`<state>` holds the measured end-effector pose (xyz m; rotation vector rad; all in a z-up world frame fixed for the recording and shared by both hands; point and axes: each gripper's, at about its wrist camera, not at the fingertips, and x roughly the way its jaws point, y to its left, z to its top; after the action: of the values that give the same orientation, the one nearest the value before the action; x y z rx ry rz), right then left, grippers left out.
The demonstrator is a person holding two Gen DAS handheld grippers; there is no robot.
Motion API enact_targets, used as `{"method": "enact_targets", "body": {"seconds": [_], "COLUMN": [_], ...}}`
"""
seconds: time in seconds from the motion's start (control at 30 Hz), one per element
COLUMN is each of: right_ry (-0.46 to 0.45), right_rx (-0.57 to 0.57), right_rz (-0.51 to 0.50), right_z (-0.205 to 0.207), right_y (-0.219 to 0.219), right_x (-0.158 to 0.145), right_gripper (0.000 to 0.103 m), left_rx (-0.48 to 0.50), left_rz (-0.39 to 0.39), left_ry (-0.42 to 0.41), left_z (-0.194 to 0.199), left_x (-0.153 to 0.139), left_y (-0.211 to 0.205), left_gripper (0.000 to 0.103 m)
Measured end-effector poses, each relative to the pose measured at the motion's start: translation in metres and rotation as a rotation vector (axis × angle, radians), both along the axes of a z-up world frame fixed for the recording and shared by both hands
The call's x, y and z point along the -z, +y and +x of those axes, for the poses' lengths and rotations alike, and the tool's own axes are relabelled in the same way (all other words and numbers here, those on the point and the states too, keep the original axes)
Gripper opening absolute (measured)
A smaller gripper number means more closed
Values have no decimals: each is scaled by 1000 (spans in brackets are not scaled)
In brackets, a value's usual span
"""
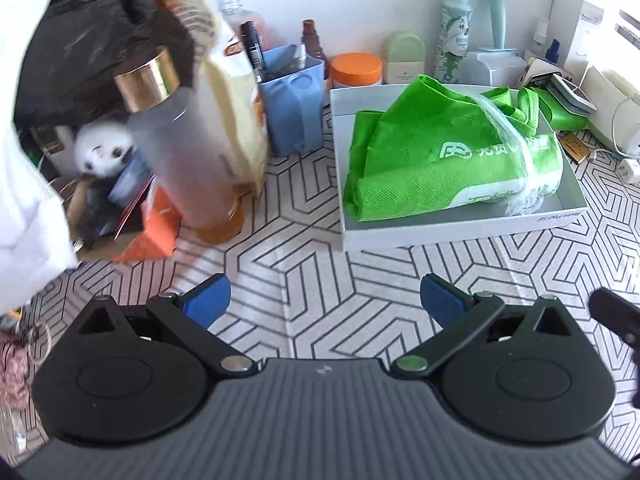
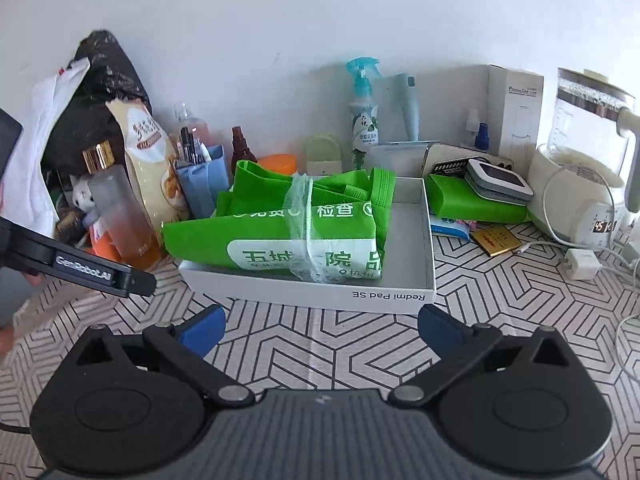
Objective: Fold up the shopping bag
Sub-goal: 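Open the right gripper and pull it back from the bag in the box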
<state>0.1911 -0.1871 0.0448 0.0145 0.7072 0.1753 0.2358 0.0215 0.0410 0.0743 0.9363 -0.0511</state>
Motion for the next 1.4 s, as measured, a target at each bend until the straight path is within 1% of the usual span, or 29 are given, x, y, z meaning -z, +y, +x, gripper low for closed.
{"method": "enact_targets", "body": {"seconds": [0.03,0.1,0.23,0.27,0.37,0.43,0.57,0.67,0.73,0.9,0.93,1.07,1.23,1.4], "right_ry": [8,10,14,14,16,32,53,55,61,68,67,62,73,73], "right_rx": [0,0,30,38,61,70,99,107,100,99,99,104,106,94], "right_rz": [-25,-30,-50,-55,-74,-63,-50,-35,-37,-46,-52,-95,-86,-94], "right_z": [0,-2,-12,-14,-20,-22,-24,-23,-22,-16,-15,-14,-12,-11], "right_y": [7,12,20,20,23,23,24,25,26,27,27,31,30,31], "right_x": [1,2,1,1,3,6,11,13,15,19,19,22,27,28], "right_gripper": [103,103,103,103,103,103,103,103,103,103,103,103,103,103], "left_rx": [-7,-11,3,1,-6,15,37,24,15,-23,-32,-19,-35,-18], "left_rz": [-1,-6,-66,-70,-56,-41,19,55,54,7,7,51,38,50], "left_ry": [0,9,-7,-11,-21,-17,-32,-48,-44,-33,-39,-49,-31,-54], "left_z": [-3,-6,-21,-24,-30,-33,-39,-42,-41,-39,-39,-37,-34,-36], "left_x": [2,7,9,9,12,15,21,23,24,28,29,35,40,42], "left_y": [0,0,1,1,-3,-8,-21,-25,-24,-18,-19,-26,-25,-25], "left_gripper": [103,103,103,103,103,103,103,103,103,103,103,103,103,103]}}
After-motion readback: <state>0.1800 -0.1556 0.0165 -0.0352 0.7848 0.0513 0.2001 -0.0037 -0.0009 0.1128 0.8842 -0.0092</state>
